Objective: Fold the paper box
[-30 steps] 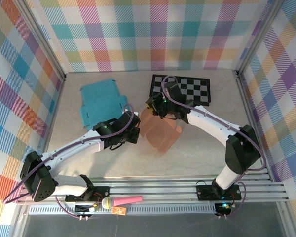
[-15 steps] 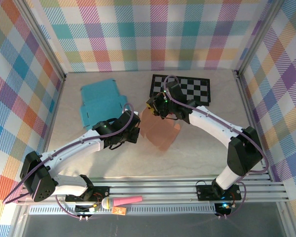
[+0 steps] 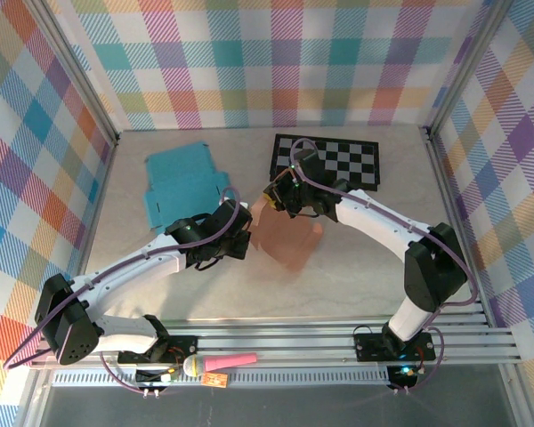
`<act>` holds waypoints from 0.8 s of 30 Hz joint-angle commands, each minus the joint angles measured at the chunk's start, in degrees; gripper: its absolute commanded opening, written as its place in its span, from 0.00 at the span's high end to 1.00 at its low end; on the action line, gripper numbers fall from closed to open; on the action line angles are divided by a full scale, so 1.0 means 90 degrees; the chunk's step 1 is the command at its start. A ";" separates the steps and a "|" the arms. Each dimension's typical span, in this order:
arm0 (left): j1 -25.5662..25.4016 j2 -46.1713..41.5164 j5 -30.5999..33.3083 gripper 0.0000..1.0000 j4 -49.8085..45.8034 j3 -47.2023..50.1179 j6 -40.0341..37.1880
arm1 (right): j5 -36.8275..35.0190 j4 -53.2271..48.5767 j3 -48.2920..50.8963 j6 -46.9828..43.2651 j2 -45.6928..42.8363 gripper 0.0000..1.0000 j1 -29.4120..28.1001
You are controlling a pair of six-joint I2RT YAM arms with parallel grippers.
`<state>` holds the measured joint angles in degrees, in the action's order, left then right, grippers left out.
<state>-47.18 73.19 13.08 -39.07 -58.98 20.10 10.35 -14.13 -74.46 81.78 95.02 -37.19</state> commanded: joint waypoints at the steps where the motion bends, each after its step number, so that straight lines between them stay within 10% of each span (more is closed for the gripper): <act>1: -0.0035 -0.0189 0.0121 1.00 -0.0005 -0.0127 -0.0030 | -0.0045 0.0012 -0.0096 -0.0083 0.0032 0.86 0.0040; 6: -0.0014 -0.0201 0.0182 0.96 -0.0075 -0.0170 0.0033 | -0.0213 0.0453 0.0144 0.0078 -0.0121 1.00 0.0025; 9: 0.0134 -0.0321 0.0214 0.63 -0.0206 -0.0269 0.0297 | -0.0505 0.0500 0.0349 0.0376 -0.0312 1.00 -0.0096; 14: 0.0819 -0.0993 -0.0333 0.37 -0.0130 -0.0403 0.0719 | -0.2243 -0.0202 0.0697 0.1335 -0.0897 1.00 -0.0796; 24: 0.1737 -0.1299 -0.1455 0.35 0.0040 -0.0324 0.1093 | -0.4110 -0.1519 0.0539 0.2456 -0.0966 1.00 -0.1345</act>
<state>-32.77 60.99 4.60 -38.89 -62.48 28.21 -18.70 -23.00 -68.77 99.50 86.78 -49.19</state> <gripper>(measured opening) 0.664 0.065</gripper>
